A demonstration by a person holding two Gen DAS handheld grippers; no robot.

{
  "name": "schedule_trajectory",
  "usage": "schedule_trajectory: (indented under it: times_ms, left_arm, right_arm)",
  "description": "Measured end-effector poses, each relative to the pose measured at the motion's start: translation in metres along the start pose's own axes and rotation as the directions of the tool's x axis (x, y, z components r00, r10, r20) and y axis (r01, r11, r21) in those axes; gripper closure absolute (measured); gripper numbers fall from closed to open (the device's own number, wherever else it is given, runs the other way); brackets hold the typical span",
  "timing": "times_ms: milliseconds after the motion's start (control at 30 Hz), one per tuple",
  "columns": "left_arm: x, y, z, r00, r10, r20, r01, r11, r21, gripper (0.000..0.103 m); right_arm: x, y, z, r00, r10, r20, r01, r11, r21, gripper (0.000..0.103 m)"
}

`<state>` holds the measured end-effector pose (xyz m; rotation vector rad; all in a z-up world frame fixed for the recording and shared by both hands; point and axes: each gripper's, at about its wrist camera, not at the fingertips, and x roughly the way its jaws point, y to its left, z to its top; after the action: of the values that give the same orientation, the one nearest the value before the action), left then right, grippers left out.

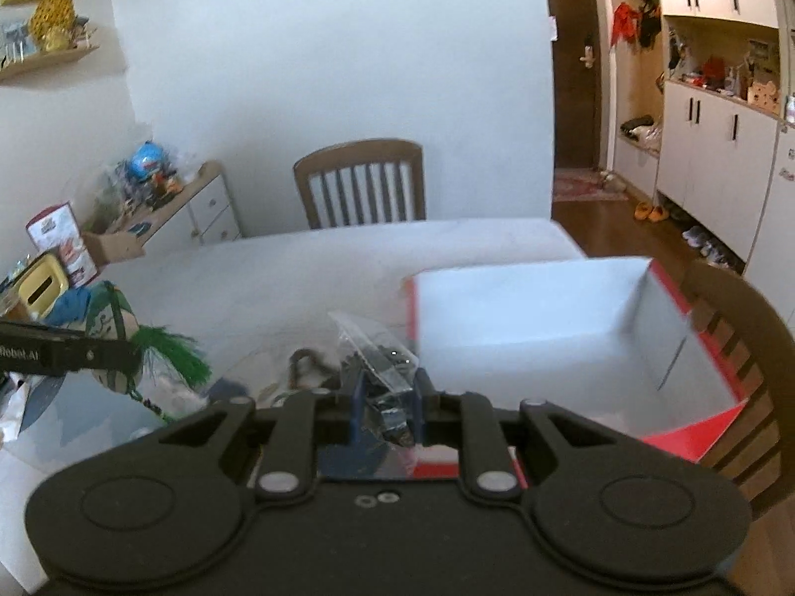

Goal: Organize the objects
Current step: 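Carry the doll pouch and bead bag into the red shoebox with both tools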

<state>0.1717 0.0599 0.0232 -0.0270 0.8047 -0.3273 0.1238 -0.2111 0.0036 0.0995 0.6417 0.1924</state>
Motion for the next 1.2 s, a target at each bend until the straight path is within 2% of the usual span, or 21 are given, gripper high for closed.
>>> schedule_trajectory:
  times_ms: [333, 733, 967, 1200]
  left_arm:
    - [0.046, -0.083, 0.024, 1.000, -0.016, -0.010, 0.017, 0.999, 0.044, 0.043]
    - [0.101, -0.163, 0.049, 0.998, -0.055, -0.042, 0.058, 0.995, 0.085, 0.043]
    - [0.140, -0.193, 0.054, 0.995, -0.048, -0.086, 0.058, 0.991, 0.122, 0.042]
    - [0.187, -0.214, 0.049, 0.988, -0.032, -0.149, 0.056, 0.985, 0.162, 0.042]
  right_arm:
    - [-0.002, -0.076, 0.011, 1.000, -0.017, 0.004, 0.016, 1.000, 0.015, 0.085]
    - [0.015, -0.139, 0.015, 0.999, -0.030, -0.022, 0.030, 0.999, 0.025, 0.085]
    - [0.033, -0.165, 0.014, 0.998, -0.042, -0.057, 0.043, 0.999, 0.024, 0.085]
    - [0.061, -0.176, 0.009, 0.990, -0.047, -0.130, 0.046, 0.999, -0.009, 0.085]
